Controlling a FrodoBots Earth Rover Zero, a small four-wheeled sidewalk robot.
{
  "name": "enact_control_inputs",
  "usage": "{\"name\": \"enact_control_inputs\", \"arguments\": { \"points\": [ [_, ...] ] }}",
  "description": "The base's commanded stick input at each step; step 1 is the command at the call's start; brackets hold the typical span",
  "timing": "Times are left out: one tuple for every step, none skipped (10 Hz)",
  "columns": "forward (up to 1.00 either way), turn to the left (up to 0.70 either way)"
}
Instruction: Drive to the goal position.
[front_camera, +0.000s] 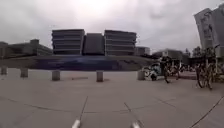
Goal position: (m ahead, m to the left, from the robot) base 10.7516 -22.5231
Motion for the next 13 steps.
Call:
{"name": "enact_control_inputs", "arguments": {
  "points": [
    [0.85,-0.22],
    [0.85,-0.11],
    [0.85,-0.05],
    [0.85,0.0],
    [0.85,0.0],
    [0.85,0.0],
    [0.85,-0.17],
    [0.85,-0.26],
    [0.85,-0.24],
    [0.85,0.0],
    [0.85,0.0],
    [0.85,0.0],
    [0.85,0.0]
  ]
}}
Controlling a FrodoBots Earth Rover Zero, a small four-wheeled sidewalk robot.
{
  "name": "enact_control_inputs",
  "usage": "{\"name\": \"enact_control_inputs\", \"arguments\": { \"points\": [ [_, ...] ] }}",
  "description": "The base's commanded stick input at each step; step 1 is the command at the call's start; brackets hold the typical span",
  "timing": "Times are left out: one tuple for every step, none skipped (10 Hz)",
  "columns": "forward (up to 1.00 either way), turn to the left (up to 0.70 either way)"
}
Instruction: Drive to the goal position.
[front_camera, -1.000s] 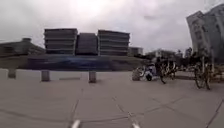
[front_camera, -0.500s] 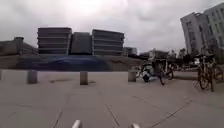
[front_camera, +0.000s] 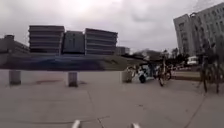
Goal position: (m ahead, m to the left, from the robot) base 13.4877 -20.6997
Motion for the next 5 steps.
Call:
{"name": "enact_control_inputs", "arguments": {
  "points": [
    [0.85,0.0],
    [0.85,0.0],
    [0.85,0.0],
    [0.85,0.0],
    [0.85,0.0]
  ]
}}
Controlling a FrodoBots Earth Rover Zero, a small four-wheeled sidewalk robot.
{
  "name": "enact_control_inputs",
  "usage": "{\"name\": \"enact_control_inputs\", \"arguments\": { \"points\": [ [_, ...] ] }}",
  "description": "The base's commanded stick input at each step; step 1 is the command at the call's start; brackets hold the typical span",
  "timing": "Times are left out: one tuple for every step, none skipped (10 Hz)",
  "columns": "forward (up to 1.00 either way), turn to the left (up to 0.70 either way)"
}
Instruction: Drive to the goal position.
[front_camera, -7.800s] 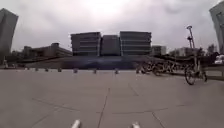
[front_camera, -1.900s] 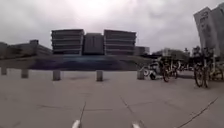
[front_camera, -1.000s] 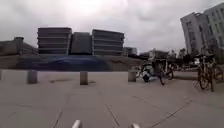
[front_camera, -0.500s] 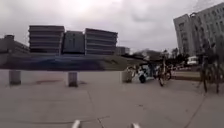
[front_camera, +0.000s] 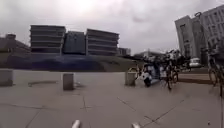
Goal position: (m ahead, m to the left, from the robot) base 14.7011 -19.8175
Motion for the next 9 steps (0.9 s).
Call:
{"name": "enact_control_inputs", "arguments": {
  "points": [
    [0.85,0.0],
    [0.85,0.0],
    [0.85,0.0],
    [0.85,0.0],
    [0.85,0.0],
    [0.85,0.0],
    [0.85,0.0],
    [0.85,0.0],
    [0.85,0.0]
  ]
}}
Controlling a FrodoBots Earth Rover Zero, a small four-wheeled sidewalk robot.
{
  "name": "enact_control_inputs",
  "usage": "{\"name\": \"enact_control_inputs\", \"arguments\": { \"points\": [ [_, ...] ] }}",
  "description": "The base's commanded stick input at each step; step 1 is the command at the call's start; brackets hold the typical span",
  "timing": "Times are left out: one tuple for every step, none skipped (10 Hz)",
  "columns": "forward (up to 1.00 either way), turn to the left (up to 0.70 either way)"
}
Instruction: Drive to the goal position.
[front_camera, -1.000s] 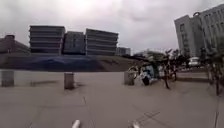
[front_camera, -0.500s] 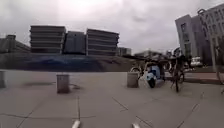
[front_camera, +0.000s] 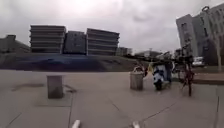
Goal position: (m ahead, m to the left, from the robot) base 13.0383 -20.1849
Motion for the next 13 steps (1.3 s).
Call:
{"name": "enact_control_inputs", "arguments": {
  "points": [
    [0.85,0.0],
    [0.85,0.0],
    [0.85,0.0],
    [0.85,0.0],
    [0.85,0.0],
    [0.85,0.0],
    [0.85,0.0],
    [0.85,0.0],
    [0.85,0.0],
    [0.85,0.0],
    [0.85,0.0],
    [0.85,0.0],
    [0.85,0.0]
  ]
}}
